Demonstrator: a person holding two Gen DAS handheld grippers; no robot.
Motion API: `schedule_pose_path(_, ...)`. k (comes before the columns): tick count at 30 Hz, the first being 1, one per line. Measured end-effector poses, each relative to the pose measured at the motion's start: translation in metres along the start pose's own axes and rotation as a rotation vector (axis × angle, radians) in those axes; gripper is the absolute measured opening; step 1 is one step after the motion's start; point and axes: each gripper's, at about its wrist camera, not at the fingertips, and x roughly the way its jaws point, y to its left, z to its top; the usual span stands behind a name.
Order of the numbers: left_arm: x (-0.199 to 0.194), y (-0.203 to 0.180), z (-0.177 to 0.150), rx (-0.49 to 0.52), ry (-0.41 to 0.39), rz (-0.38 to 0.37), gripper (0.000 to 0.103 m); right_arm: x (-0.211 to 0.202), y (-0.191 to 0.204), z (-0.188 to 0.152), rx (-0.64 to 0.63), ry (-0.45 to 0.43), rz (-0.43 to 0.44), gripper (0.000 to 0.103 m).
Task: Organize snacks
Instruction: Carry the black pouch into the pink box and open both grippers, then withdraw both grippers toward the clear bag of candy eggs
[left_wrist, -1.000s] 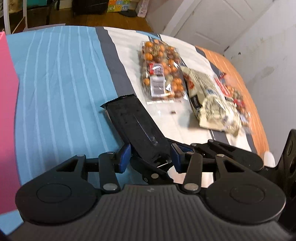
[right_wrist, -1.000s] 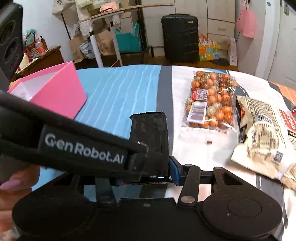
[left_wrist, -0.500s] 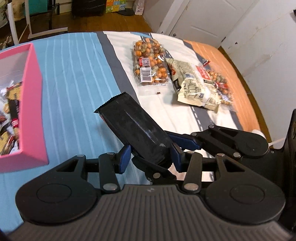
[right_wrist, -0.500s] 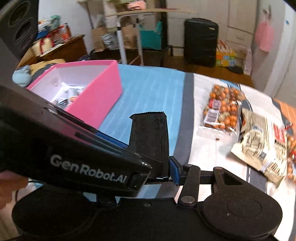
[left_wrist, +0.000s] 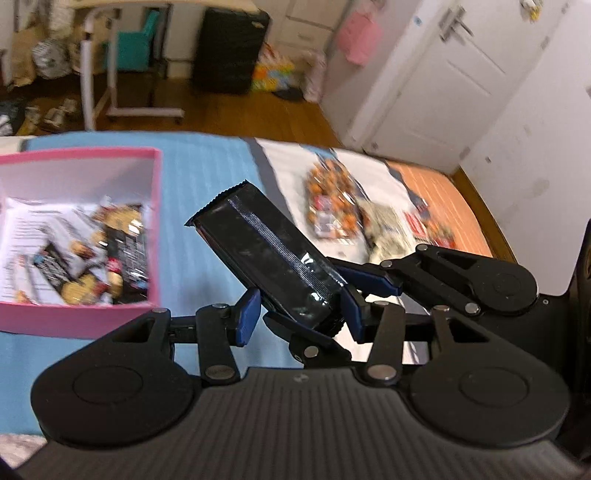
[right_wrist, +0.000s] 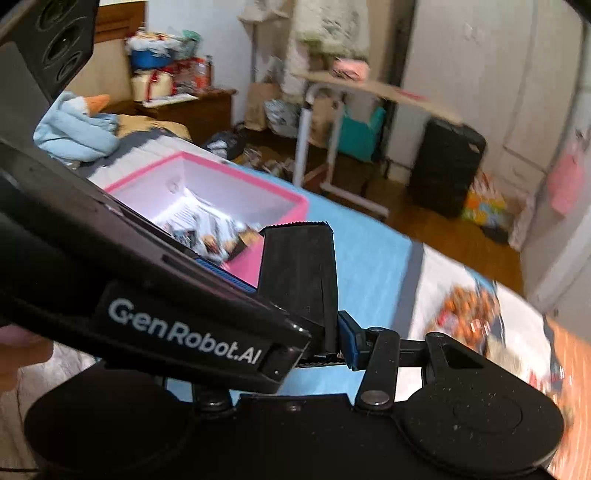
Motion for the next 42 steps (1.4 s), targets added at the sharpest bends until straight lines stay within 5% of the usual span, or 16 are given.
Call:
schedule_pose_path(11, -0.018, 0.115, 0.017, -0.16, -0.1, 0.128, 0.047, 0.097, 0.029, 0.052, 0.039, -0.065, 0.279, 0.054)
schedule_pose_path(17, 0.007, 0.16, 0.013, -0.229, -0.078, 0.213, 0.048, 0.15, 0.044, 0.058, 0.058, -0.003, 0.355, 0.054)
schedule_pose_path(25, 0.037, 0.204, 0.004, -0.323, -0.037, 0.221, 0.048, 0.191, 0.064, 0.054, 0.087, 0.091, 0.345, 0.055)
schedule_pose_path(28, 0.039, 0.209, -0.001, -0.362, -0.052, 0.245, 0.05, 0.186, 0.062, 0.053, 0.093, 0.069, 0.348, 0.056)
schedule_pose_path(32, 0.021, 0.191, 0.001, -0.302, -0.094, 0.396, 0.054, 0.156, 0.052, 0.052, 0.076, 0.007, 0.309, 0.059)
schedule_pose_path(37, -0.007, 0.171, 0.005, -0.265, -0.123, 0.345, 0.056, 0.106, 0.016, 0.037, 0.158, -0.052, 0.278, 0.064)
schedule_pose_path(42, -0.025, 0.142, 0.019, -0.163, -0.134, 0.274, 0.057, 0.055, -0.024, 0.012, 0.16, -0.078, 0.147, 0.073)
